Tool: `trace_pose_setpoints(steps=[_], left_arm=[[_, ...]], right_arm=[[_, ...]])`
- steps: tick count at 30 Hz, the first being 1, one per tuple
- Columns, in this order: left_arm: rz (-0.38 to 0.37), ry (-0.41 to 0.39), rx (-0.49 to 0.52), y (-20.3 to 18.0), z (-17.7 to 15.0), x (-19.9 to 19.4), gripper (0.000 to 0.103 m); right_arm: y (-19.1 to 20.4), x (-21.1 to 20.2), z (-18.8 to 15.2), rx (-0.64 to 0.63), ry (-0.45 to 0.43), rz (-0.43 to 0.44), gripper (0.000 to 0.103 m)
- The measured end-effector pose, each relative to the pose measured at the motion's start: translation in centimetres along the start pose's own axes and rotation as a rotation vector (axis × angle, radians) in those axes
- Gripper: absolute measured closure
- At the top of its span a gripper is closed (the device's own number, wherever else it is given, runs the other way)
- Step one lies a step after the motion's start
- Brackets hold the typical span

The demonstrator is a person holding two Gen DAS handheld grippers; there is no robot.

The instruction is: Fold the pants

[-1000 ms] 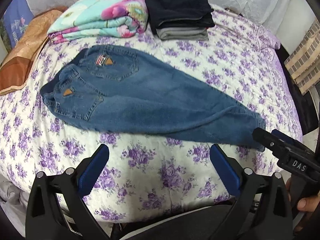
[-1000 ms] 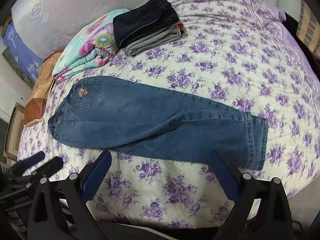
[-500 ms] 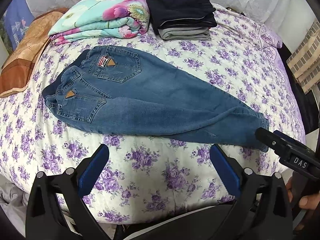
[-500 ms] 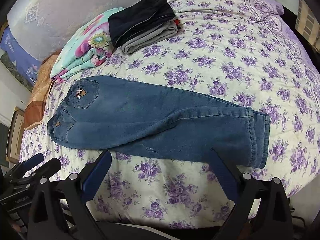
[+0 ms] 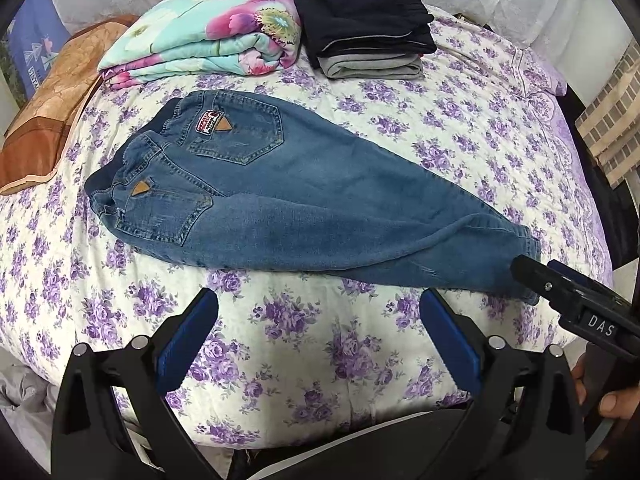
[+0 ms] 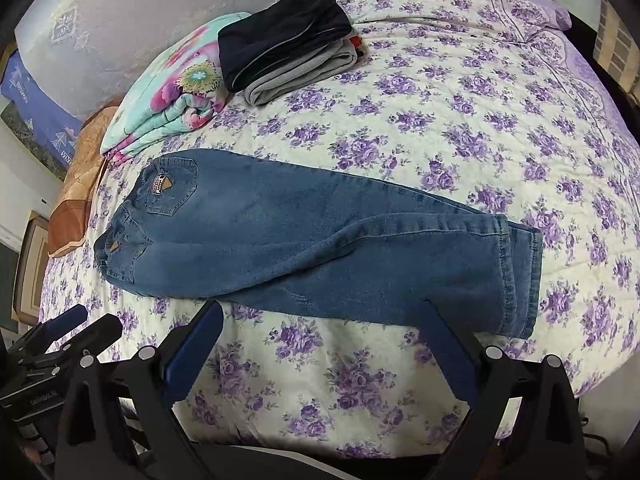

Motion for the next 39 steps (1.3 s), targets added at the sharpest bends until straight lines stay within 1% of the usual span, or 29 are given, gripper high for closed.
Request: trace_pose_setpoints(steps=[3,5,6,7,8,9,10,11,13,15,17,19,21,23,24,25,26,27,28,29,30,31,33,34,35,36,37,39], left_arm=[[0.000,0.001,0.001,0.0,0.0,0.0,0.005],[0.000,0.000,0.007,0.3,0.2,0.3,0.005],[0.005,-0.006,0.017,0.6,0.3,0.5,0.005],[0.031,-0.009,0.038,0.9,0.5,1.2,0.005],[0.074,0.000,0.055,1.3,0.8,2.0,0.005],[0.118,0.013,0.072,1.6,0.9,3.0,0.005],[0.151,0.029,0.085,1.9,1.0,4.0,0.005],[0.163,0.049,0.089,2.3,1.1,5.0,0.005],[0.135,0.075,0.086,2.4,1.6,6.6,0.005],[0.123,0.087,0.099,1.9,2.2,7.6,0.005],[0.118,0.079,0.131,0.8,3.2,8.9,0.005],[0.120,0.078,0.142,-0.3,4.4,10.3,0.005],[0.118,0.077,0.140,-1.5,5.6,12.2,0.005],[0.124,0.095,0.125,-2.3,6.2,14.0,0.005],[0.120,0.116,0.121,-2.7,6.1,15.4,0.005],[0.136,0.140,0.121,-3.0,6.0,16.4,0.005],[0.168,0.158,0.129,-3.2,5.6,17.2,0.005],[0.220,0.161,0.157,-3.8,4.9,17.9,0.005],[0.242,0.155,0.177,-4.1,4.4,18.0,0.005],[0.260,0.151,0.196,-4.6,3.8,17.9,0.005],[0.269,0.153,0.212,-5.1,3.1,17.6,0.005],[0.267,0.155,0.226,-5.5,2.5,17.2,0.005],[0.266,0.154,0.240,-5.8,1.7,16.3,0.005],[0.260,0.155,0.227,-5.8,1.5,16.0,0.005],[0.244,0.155,0.184,-5.6,1.3,15.5,0.005],[0.229,0.151,0.144,-5.4,1.4,15.1,0.005],[0.200,0.138,0.078,-5.1,1.5,14.5,0.005],[0.177,0.125,0.006,-4.8,1.6,14.0,0.005]], right_arm=[[-0.2,0.1,0.3,0.007,0.001,0.007,0.004],[-1.5,0.4,0.9,0.039,-0.005,0.015,0.004],[-2.6,0.6,1.1,0.062,-0.015,0.006,0.004],[-4.0,1.0,1.3,0.095,-0.021,-0.020,0.004],[-5.7,1.7,1.5,0.129,-0.018,-0.062,0.004],[-7.8,2.7,1.6,0.165,0.006,-0.123,0.004],[-9.1,3.5,1.7,0.188,0.029,-0.150,0.004],[-10.7,4.3,1.7,0.224,0.051,-0.173,0.004],[-14.1,5.7,1.8,0.298,0.054,-0.226,0.004],[-16.6,7.0,2.1,0.335,0.034,-0.251,0.004],[-17.9,8.0,2.4,0.342,0.022,-0.278,0.004],[-19.0,9.1,2.8,0.329,0.019,-0.280,0.004],[-19.8,10.1,3.2,0.323,0.023,-0.255,0.004],[-20.5,12.0,3.4,0.300,0.064,-0.236,0.007],[-20.5,12.9,3.3,0.296,0.104,-0.226,0.010],[-20.6,14.0,2.9,0.297,0.141,-0.189,0.016],[-20.6,14.3,2.8,0.291,0.140,-0.183,0.019],[-20.3,14.2,2.8,0.269,0.130,-0.170,0.028],[-19.8,14.0,3.1,0.227,0.132,-0.079,0.069],[-19.4,13.9,3.4,0.205,0.156,0.015,0.089],[-19.3,13.6,3.6,0.195,0.167,0.039,0.089],[-19.2,12.9,4.2,0.161,0.157,0.071,0.090],[-19.8,11.2,5.9,0.139,0.112,0.149,0.090],[-20.2,10.5,6.9,0.138,0.086,0.182,0.090],[-20.6,9.3,8.7,0.122,0.041,0.219,0.090],[-20.7,8.7,9.9,0.106,0.016,0.244,0.091],[-20.8,7.6,12.2,0.068,-0.038,0.263,0.091],[-20.4,6.1,15.0,0.021,-0.110,0.268,0.091]])
Point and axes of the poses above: each gripper's, at about its wrist camera, not at the fingertips, and x roughly the way its jaws point, y to its left, z to its top, the point moved 1 cm from there along x, roughly the way its jaws point, and after that the axes turned 11 degrees about -z, right-handed, at the moved point
